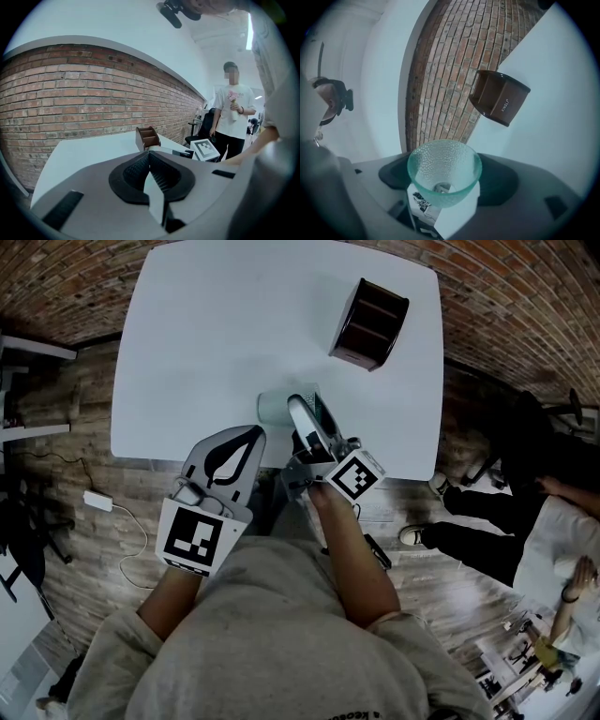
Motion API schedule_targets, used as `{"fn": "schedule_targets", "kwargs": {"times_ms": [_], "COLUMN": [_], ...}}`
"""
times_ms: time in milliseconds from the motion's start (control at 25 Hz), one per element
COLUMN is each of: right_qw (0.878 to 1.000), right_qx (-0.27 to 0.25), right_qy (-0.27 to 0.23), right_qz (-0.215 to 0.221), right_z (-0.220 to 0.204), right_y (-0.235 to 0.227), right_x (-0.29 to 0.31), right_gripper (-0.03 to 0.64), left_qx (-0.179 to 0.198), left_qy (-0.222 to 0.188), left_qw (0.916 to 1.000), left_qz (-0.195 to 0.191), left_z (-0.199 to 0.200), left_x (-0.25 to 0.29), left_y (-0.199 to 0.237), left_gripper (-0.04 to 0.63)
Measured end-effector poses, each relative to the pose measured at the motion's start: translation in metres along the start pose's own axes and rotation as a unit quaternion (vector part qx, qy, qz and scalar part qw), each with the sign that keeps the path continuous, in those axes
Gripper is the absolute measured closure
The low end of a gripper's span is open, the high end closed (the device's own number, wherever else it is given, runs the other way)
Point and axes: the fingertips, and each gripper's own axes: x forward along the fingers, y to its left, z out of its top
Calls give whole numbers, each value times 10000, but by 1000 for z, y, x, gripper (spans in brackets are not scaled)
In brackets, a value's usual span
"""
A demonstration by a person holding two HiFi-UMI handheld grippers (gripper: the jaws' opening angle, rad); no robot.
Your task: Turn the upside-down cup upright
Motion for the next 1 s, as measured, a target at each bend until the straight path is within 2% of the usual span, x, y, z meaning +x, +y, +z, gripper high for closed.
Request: {"fn": "schedule_targets", "kwargs": {"times_ms": [200,360,480,520,600,720,800,1000], "right_qw": [9998,9997,9996,9996,9996,9996,9995,9993], "right_qx": [150,169,200,210,212,232,249,287], "right_qy": [-57,-65,-86,-86,-73,-60,-57,-59], "right_qz": [85,156,197,192,166,151,165,244], "right_z": [3,4,5,5,4,4,3,2], "right_y": [-1,2,4,4,2,2,3,6], "right_x": [-5,-6,-6,-6,-7,-7,-7,-6], "right_gripper": [229,229,229,229,229,229,229,229], "left_qx": [447,1092,1331,1368,1452,1561,1589,1714], "left_qy": [248,702,914,946,989,1047,1112,1177], "left_qw": [9984,9906,9857,9848,9829,9802,9785,9753], "left_qz": [-251,-431,-479,-499,-556,-631,-699,-747], "left_z": [-12,-33,-45,-46,-48,-50,-52,-54], "left_x": [11,23,29,31,33,37,39,45], "left_y": [-6,-8,-6,-5,-4,-2,-1,4], "left_gripper": [586,583,578,556,463,415,357,301]}}
